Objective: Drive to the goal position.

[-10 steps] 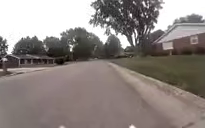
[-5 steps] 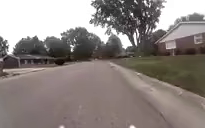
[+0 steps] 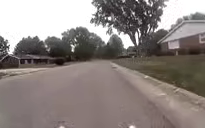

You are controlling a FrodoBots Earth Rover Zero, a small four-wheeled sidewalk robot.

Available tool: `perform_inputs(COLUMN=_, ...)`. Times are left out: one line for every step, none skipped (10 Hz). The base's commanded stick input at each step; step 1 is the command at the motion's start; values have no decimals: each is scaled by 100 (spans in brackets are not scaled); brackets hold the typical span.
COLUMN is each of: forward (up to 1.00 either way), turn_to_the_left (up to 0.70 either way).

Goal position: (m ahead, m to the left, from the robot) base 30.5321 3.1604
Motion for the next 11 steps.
perform_inputs(forward=100, turn_to_the_left=0)
perform_inputs(forward=100, turn_to_the_left=0)
perform_inputs(forward=100, turn_to_the_left=0)
perform_inputs(forward=100, turn_to_the_left=0)
perform_inputs(forward=100, turn_to_the_left=0)
perform_inputs(forward=100, turn_to_the_left=0)
perform_inputs(forward=100, turn_to_the_left=0)
perform_inputs(forward=100, turn_to_the_left=0)
perform_inputs(forward=100, turn_to_the_left=0)
perform_inputs(forward=100, turn_to_the_left=0)
perform_inputs(forward=100, turn_to_the_left=0)
